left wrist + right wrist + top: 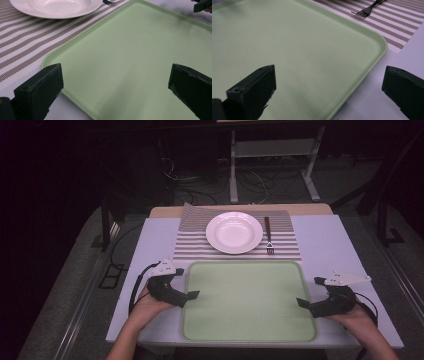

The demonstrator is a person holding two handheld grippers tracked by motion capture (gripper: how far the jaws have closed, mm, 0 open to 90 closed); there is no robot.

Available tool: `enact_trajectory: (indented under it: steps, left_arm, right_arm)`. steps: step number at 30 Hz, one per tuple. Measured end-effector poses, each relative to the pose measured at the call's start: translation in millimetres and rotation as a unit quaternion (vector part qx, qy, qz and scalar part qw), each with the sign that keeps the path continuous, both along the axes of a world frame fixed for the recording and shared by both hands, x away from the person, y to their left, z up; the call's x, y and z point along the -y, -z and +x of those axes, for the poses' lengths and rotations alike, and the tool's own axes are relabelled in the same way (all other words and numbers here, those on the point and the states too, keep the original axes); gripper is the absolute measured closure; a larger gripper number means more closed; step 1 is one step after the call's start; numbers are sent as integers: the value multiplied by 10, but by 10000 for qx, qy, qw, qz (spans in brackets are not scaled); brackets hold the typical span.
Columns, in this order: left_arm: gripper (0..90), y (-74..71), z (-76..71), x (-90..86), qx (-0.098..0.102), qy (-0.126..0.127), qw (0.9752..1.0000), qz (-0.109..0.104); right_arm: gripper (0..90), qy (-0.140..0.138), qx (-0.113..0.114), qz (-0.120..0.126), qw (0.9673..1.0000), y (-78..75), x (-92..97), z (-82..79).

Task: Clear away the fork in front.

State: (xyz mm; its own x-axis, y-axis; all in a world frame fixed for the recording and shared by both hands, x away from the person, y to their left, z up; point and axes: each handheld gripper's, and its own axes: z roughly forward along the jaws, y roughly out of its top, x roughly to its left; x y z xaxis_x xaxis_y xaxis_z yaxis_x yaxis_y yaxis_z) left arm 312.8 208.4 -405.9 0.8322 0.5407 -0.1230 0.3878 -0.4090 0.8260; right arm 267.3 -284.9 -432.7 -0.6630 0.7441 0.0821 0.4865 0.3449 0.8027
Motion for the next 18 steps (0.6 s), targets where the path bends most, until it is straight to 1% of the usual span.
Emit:
enact_trajectory:
  steps: [4, 6, 9, 11, 13, 15, 18]
  left_arm:
    - [0, 5, 5, 5, -8, -19, 10000, -23]
    - [0, 2, 7, -3, -16, -37, 10000, -37]
    - [0, -1, 3, -14, 21, -54, 10000, -40]
    - [0, 0, 5, -14, 9, -43, 10000, -58]
    - [0, 3, 1, -6, -12, -22, 10000, -30]
    - [0, -2, -9, 1, 15, -19, 10000, 23]
    - [0, 5, -10, 15, -24, -13, 10000, 28]
  right_arm:
    - [0, 47, -28, 53, 10000, -7, 9, -8]
    - [0, 60, -41, 122, 9999, -15, 10, -1]
    - [0, 37, -134, 119, 9998, -34, -4, 31]
    - [0, 34, -135, 128, 9998, -53, -19, 48]
    - [0, 4, -137, 133, 9998, -66, -35, 63]
    - [0, 17, -121, 142, 9998, -75, -49, 85]
    - [0, 13, -117, 140, 9998, -78, -53, 106]
